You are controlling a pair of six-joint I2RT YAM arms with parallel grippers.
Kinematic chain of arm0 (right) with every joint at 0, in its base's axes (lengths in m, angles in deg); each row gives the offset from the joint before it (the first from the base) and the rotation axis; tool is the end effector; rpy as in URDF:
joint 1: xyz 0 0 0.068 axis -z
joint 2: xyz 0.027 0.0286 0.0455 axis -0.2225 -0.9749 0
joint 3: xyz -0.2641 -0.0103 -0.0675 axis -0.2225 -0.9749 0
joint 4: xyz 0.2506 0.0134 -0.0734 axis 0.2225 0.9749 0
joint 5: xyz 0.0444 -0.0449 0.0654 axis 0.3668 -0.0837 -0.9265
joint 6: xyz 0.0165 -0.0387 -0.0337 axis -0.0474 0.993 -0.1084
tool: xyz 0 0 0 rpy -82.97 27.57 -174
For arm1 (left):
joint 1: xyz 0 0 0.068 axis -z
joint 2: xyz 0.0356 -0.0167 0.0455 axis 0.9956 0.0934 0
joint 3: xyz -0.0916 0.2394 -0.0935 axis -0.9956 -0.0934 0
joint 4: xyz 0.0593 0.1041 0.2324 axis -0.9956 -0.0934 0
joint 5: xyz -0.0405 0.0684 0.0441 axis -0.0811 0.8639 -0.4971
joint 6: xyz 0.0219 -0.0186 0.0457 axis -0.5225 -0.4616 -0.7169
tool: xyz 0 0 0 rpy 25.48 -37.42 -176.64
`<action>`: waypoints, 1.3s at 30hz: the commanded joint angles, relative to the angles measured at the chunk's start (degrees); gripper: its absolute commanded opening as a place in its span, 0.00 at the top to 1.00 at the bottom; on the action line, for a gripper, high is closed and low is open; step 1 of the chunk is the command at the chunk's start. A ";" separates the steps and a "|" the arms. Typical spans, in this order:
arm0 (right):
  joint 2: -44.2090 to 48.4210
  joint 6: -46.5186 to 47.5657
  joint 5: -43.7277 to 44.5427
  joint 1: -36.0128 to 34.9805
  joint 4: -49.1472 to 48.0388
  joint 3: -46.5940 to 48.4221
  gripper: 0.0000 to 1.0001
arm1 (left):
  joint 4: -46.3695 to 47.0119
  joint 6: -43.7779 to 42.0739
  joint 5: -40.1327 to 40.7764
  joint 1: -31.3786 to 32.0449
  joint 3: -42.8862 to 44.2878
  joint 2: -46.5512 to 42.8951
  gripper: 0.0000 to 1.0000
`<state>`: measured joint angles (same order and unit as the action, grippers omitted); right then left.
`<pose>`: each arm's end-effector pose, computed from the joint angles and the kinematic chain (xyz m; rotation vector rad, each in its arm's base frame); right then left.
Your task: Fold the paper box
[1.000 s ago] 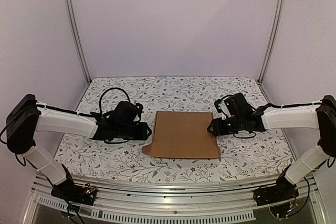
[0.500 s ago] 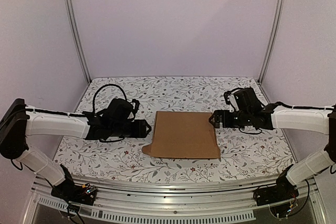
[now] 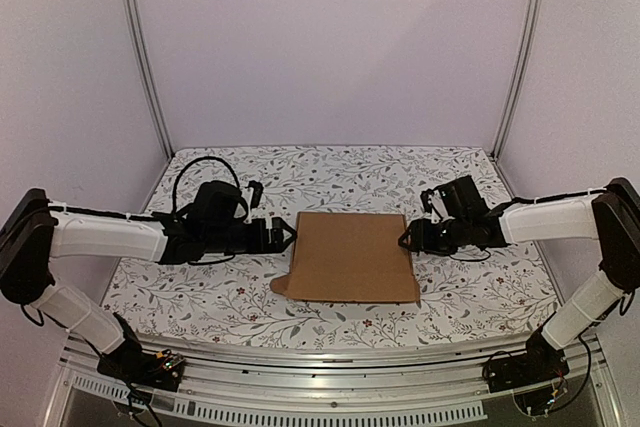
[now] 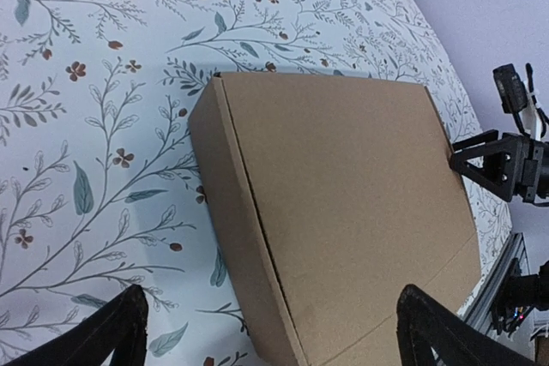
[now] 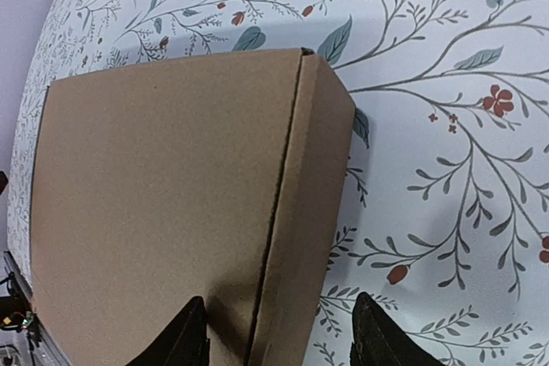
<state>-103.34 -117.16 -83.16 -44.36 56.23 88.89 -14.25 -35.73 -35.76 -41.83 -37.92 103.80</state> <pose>0.2532 0.1623 0.1644 -0.0353 2.5340 0.7007 0.2175 -0.2029 0.1892 0.1102 2.3216 -0.7887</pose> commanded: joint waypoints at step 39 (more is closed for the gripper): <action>0.67 -6.24 -1.60 2.57 -7.84 -10.11 1.00 | 19.15 15.04 -16.65 -5.28 -4.17 16.91 0.00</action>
<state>-102.20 -123.20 -86.92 -42.29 42.72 82.09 2.16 -23.82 -50.45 -46.31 -41.09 118.16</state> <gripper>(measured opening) 0.005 0.995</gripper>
